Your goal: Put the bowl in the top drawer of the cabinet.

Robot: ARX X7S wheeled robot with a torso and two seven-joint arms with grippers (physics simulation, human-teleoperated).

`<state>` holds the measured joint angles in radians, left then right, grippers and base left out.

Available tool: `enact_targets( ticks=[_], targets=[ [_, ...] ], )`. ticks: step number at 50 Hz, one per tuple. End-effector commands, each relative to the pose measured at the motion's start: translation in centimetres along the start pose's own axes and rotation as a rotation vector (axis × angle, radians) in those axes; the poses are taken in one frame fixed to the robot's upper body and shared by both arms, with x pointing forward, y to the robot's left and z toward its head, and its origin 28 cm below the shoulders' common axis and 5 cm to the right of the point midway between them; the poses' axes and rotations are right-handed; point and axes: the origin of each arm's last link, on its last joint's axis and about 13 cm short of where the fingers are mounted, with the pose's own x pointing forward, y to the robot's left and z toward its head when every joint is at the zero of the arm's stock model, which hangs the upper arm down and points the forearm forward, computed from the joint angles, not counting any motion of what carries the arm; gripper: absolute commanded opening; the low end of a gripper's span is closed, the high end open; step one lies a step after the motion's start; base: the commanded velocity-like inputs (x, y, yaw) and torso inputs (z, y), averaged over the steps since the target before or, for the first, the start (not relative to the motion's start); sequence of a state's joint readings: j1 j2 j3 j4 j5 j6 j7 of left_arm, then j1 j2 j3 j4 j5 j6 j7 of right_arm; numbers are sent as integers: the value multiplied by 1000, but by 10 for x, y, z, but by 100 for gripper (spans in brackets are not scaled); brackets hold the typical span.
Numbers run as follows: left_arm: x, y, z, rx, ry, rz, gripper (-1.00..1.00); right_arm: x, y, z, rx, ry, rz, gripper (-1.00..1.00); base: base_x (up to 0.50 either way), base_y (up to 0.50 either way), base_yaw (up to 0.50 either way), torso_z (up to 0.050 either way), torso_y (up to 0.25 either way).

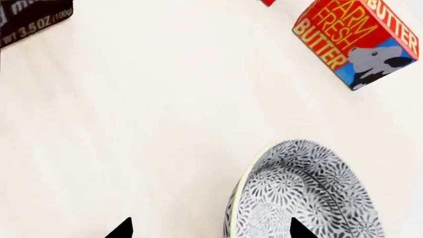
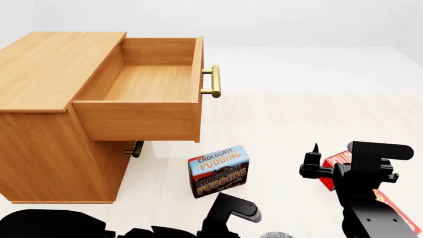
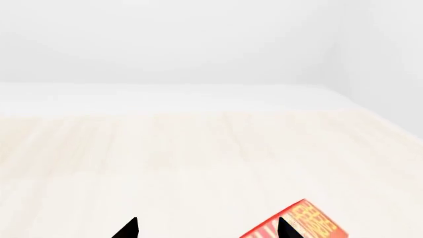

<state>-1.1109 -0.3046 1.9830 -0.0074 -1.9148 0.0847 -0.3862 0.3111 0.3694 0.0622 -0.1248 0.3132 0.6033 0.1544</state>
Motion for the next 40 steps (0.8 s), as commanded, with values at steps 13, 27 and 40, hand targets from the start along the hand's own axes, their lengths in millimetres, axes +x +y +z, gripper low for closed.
enact_targets(
  ticks=[13,27,40],
  targets=[
    [24,2,-19,41,75,61,100,0,5,-4,28,-4,12,100,1,-1,-2,0,0],
    [27,6,-24,54,75,62,-100,1,8,-7,32,-2,24,100,5,-5,-6,0,0],
    [-2,-14,-12,94,-33,-14,-100,-2,5,-7,31,2,28,100,0,0,0,0,0]
  ],
)
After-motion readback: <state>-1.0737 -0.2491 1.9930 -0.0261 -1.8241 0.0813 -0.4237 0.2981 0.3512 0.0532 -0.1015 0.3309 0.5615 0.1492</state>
